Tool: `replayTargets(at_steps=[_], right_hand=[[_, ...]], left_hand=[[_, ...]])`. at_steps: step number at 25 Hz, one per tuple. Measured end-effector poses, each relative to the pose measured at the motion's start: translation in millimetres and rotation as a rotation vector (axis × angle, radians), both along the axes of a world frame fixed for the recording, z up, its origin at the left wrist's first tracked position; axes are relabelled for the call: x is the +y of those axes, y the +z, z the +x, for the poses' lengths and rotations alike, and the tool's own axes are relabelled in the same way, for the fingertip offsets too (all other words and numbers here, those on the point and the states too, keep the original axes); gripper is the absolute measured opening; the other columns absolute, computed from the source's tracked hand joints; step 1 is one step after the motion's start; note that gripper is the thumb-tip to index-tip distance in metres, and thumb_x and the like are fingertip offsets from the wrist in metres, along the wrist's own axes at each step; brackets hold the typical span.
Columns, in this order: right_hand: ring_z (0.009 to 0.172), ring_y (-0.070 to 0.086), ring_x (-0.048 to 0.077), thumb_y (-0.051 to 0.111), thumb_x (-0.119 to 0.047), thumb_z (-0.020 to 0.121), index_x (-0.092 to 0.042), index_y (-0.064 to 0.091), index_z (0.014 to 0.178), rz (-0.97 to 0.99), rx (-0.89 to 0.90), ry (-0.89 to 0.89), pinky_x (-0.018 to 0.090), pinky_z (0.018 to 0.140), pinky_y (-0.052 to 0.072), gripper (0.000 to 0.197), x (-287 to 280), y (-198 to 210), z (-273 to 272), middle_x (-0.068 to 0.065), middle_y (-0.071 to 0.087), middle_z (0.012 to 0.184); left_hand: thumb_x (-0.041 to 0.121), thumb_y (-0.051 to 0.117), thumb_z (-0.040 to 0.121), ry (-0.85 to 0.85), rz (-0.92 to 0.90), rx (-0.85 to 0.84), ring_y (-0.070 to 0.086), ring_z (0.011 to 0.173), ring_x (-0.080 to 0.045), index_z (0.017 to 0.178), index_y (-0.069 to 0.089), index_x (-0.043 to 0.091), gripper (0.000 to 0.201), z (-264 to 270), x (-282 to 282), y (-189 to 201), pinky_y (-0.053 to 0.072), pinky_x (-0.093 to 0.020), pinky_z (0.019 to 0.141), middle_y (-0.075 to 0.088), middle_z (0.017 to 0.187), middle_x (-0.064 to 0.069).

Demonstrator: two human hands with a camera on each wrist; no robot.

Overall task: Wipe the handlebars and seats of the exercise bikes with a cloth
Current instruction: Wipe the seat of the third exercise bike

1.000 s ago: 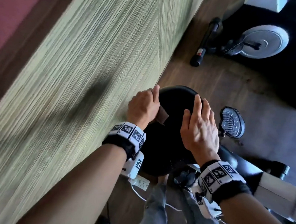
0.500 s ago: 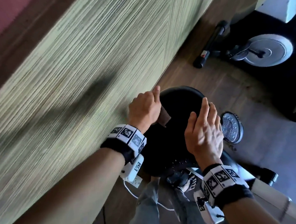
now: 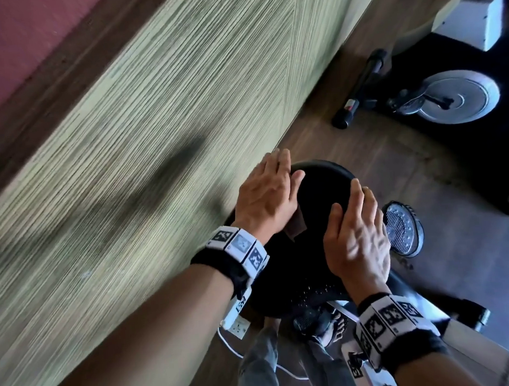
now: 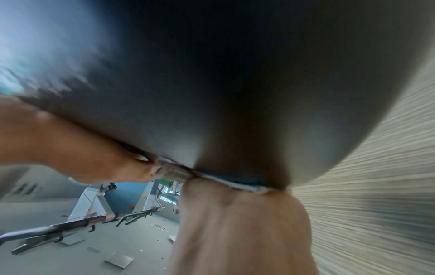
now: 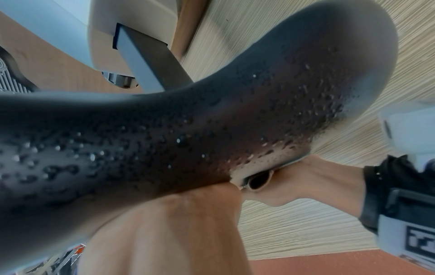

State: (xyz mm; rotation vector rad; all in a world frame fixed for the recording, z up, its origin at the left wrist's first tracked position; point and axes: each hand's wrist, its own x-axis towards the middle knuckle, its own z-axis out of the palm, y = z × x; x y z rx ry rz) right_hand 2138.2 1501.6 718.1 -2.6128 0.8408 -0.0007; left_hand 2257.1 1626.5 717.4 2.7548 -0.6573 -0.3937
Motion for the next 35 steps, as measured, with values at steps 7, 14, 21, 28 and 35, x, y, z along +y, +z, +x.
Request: replayTargets(at_steps=[7, 14, 21, 28, 35], right_hand=[[0.138, 0.04, 0.037, 0.035, -0.041, 0.107, -0.022, 0.023, 0.158, 0.028, 0.009, -0.023, 0.053, 0.102, 0.044, 0.057, 0, 2, -1, 0.012, 0.033, 0.16], [0.131, 0.046, 0.038, 0.039, -0.039, 0.106, -0.02, 0.026, 0.157, 0.035, -0.004, -0.027, 0.052, 0.095, 0.048, 0.056, -1, 3, 1, 0.013, 0.037, 0.157], [0.134, 0.043, 0.036, 0.036, -0.041, 0.105, -0.023, 0.024, 0.158, 0.051, 0.012, -0.038, 0.051, 0.091, 0.05, 0.057, 0, 7, 1, 0.011, 0.033, 0.16], [0.134, 0.043, 0.035, 0.036, -0.04, 0.105, -0.022, 0.023, 0.158, 0.033, 0.038, -0.037, 0.05, 0.085, 0.052, 0.057, 2, 7, 2, 0.01, 0.032, 0.16], [0.137, 0.041, 0.035, 0.037, -0.04, 0.106, -0.021, 0.025, 0.157, 0.044, 0.009, -0.043, 0.051, 0.088, 0.051, 0.056, 1, 6, 1, 0.012, 0.035, 0.158]], left_hand=[[0.053, 0.024, 0.105, -0.101, -0.098, -0.108, 0.001, 0.158, -0.031, 0.161, 0.011, 0.001, 0.077, -36, 20, 15, 0.009, -0.044, 0.129, 0.002, 0.17, -0.02], [0.059, 0.015, 0.101, 0.014, 0.029, -0.118, 0.064, 0.091, -0.031, 0.125, 0.057, 0.005, 0.072, -1, -11, 5, 0.05, -0.04, 0.08, 0.065, 0.103, -0.012], [0.064, 0.012, 0.1, 0.175, 0.013, -0.044, 0.067, 0.089, -0.026, 0.108, 0.056, 0.016, 0.065, -12, 8, 2, 0.051, -0.036, 0.078, 0.067, 0.097, -0.006], [0.052, 0.02, 0.109, 0.197, 0.087, 0.116, 0.067, 0.1, -0.039, 0.112, 0.057, 0.011, 0.055, 14, -19, 14, 0.048, -0.043, 0.083, 0.07, 0.106, -0.015], [0.055, 0.019, 0.105, 0.309, 0.004, 0.097, 0.067, 0.098, -0.029, 0.113, 0.057, 0.016, 0.056, -18, 14, 10, 0.049, -0.04, 0.082, 0.068, 0.105, -0.006]])
